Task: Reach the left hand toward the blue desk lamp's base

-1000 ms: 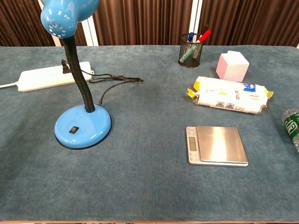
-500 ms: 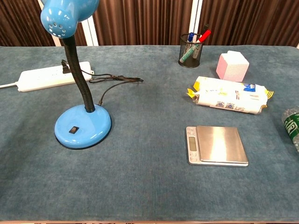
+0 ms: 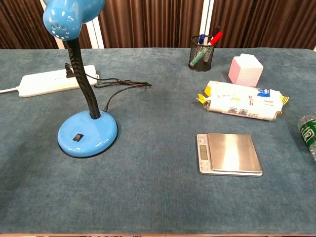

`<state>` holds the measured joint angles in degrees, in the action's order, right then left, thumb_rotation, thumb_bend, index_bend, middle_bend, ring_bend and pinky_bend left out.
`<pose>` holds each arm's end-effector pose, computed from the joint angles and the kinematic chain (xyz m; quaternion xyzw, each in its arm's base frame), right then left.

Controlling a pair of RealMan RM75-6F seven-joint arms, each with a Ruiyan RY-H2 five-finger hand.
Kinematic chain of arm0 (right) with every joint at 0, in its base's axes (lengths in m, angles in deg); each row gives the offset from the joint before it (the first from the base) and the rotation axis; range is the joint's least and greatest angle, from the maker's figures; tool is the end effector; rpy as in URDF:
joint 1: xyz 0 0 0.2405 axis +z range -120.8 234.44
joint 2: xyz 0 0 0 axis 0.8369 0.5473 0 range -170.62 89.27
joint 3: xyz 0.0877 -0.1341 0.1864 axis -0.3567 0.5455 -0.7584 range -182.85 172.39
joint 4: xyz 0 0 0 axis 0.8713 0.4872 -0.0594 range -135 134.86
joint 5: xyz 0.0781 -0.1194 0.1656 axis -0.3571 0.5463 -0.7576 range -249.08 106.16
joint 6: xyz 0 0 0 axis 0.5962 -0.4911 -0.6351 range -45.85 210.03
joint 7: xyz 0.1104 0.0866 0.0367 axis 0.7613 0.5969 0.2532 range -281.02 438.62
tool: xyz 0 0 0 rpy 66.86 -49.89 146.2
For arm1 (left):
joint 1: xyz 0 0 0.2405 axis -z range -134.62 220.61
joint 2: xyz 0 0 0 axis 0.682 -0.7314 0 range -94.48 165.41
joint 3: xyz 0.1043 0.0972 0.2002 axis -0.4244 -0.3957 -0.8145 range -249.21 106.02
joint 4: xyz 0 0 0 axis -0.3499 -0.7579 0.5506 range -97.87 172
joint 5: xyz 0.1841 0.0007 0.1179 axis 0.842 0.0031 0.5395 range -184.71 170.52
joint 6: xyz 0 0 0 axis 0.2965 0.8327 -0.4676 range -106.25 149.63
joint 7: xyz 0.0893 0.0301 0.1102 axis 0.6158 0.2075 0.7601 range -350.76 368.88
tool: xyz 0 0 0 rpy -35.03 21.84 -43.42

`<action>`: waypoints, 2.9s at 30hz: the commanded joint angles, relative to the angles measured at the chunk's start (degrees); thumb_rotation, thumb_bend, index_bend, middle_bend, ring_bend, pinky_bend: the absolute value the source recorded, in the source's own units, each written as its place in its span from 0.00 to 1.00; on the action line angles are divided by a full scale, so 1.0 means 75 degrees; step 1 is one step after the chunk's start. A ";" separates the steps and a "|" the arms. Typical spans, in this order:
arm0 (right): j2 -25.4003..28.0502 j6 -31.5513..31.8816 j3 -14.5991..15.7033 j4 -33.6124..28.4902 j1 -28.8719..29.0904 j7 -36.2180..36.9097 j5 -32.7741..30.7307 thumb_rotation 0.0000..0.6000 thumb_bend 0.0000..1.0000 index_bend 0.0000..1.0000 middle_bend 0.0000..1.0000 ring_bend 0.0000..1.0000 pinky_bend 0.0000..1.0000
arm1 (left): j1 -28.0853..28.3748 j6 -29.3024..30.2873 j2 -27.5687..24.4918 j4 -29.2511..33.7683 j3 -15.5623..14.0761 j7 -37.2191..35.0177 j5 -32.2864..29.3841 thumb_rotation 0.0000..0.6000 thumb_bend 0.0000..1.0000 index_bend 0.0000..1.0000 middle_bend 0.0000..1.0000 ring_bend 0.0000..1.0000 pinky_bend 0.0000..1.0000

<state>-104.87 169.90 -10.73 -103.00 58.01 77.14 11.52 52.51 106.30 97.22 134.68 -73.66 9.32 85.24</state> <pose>-0.2785 -0.1703 0.1463 0.5213 -0.4363 0.4329 0.5920 -0.2687 0.1828 0.1329 -0.6515 -0.3775 -0.4134 0.5121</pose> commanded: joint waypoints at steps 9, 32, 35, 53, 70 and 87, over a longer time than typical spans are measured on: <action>0.0052 0.0043 -0.0023 -0.0029 -0.0023 0.0097 -0.0009 1.00 0.11 0.01 0.02 0.04 0.00 | 0.0945 -0.1426 0.1123 -0.0520 -0.0145 -0.0019 0.0797 1.00 0.58 0.18 0.74 0.75 0.78; 0.0023 -0.0043 -0.0004 -0.0037 -0.0012 -0.0073 -0.0114 1.00 0.11 0.01 0.02 0.04 0.00 | 0.1811 -0.3799 0.2545 -0.1207 0.0025 0.1053 -0.0789 1.00 0.58 0.11 0.76 0.77 0.79; 0.0022 -0.0052 -0.0005 -0.0031 -0.0012 -0.0075 -0.0130 1.00 0.11 0.01 0.02 0.04 0.00 | 0.1857 -0.3840 0.2609 -0.1251 0.0020 0.1044 -0.0812 1.00 0.58 0.11 0.76 0.77 0.79; 0.0048 -0.0033 -0.0006 0.0008 -0.0033 -0.0003 -0.0125 1.00 0.11 0.01 0.02 0.04 0.00 | 0.2004 -0.3932 0.2951 -0.1520 -0.0005 0.1489 -0.1031 1.00 0.58 0.11 0.76 0.77 0.79; 0.0067 -0.0002 -0.0009 0.0023 -0.0054 0.0058 -0.0109 1.00 0.11 0.01 0.02 0.04 0.00 | 0.1724 -0.2498 0.2412 -0.1007 0.0437 0.1461 -0.0851 1.00 0.32 0.14 0.45 0.42 0.52; 0.0073 0.0025 0.0038 -0.0013 -0.0073 0.0030 -0.0011 1.00 0.11 0.01 0.02 0.04 0.00 | -0.0186 0.0317 0.0251 0.0211 0.0186 0.0714 -0.0860 1.00 0.19 0.14 0.18 0.08 0.12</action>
<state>-104.32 170.08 -10.45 -103.10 57.46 77.38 11.43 52.18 107.87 100.65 135.46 -71.98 16.93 79.22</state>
